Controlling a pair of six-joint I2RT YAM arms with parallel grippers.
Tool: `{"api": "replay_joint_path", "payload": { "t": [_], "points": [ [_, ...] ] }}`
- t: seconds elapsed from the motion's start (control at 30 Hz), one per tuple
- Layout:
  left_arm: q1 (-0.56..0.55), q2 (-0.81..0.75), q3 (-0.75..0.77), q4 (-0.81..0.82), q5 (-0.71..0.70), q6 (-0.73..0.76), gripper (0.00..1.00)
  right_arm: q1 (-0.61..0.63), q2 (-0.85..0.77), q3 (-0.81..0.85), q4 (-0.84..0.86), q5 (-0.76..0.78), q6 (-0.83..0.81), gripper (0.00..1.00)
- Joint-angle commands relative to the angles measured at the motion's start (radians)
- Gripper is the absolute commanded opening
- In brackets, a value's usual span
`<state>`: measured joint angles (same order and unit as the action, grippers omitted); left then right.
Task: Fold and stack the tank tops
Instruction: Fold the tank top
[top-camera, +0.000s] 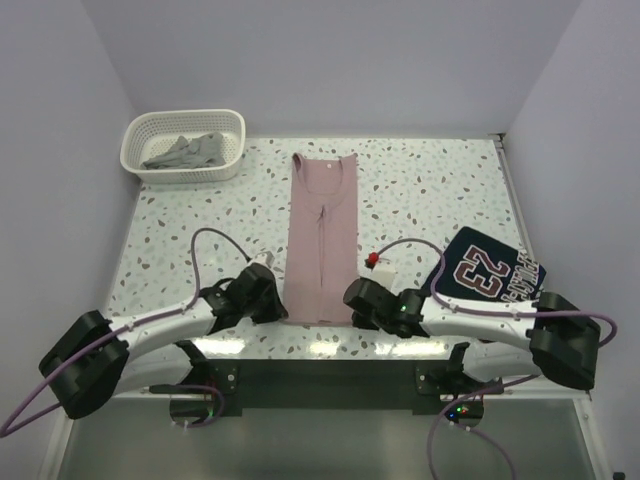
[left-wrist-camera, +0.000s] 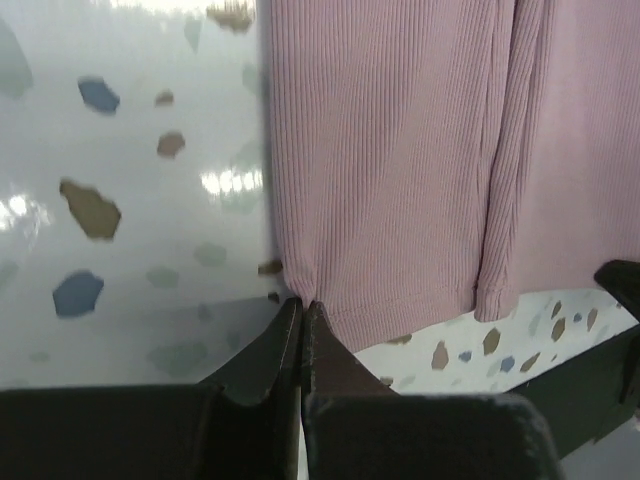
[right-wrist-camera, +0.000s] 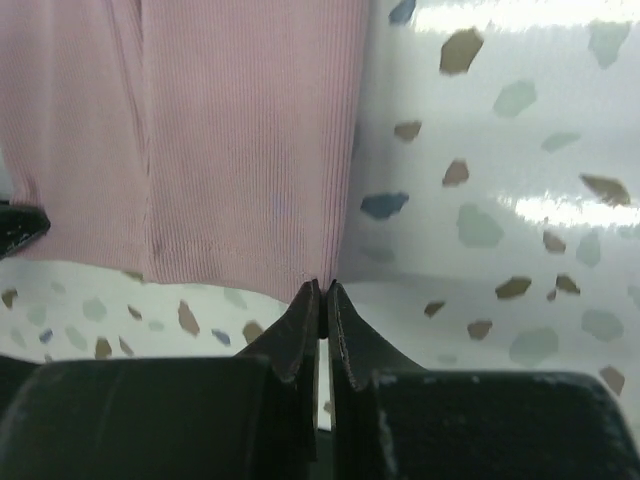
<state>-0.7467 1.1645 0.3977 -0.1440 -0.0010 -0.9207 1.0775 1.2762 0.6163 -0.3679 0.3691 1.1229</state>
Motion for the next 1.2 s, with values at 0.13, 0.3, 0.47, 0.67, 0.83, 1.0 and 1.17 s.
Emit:
{"api": "replay_joint_path", "payload": {
  "t": [0.13,0.3,0.47,0.67,0.83,1.0,1.17],
  "points": [
    [-0.198,-0.183,-0.051,-0.255,-0.080,-0.202,0.00,0.266,-0.049,0.040,-0.265,0.157,0.193,0.00],
    [-0.204,-0.221,0.025,-0.310,-0.132,-0.179,0.00,0.268,-0.057,0.117,-0.330,0.217,0.160,0.00],
    [-0.203,-0.134,0.148,-0.321,-0.204,-0.133,0.00,0.240,-0.018,0.230,-0.391,0.286,0.080,0.00],
    [-0.123,-0.043,0.268,-0.281,-0.211,-0.047,0.00,0.127,0.000,0.280,-0.309,0.272,-0.043,0.00],
    [0.009,0.024,0.348,-0.224,-0.188,0.031,0.00,0.047,0.043,0.325,-0.260,0.255,-0.142,0.00],
    [0.061,0.116,0.418,-0.186,-0.192,0.086,0.00,-0.027,0.116,0.373,-0.197,0.255,-0.207,0.00],
    [0.101,0.193,0.484,-0.152,-0.186,0.111,0.00,-0.118,0.178,0.408,-0.129,0.234,-0.282,0.00]
  ]
}}
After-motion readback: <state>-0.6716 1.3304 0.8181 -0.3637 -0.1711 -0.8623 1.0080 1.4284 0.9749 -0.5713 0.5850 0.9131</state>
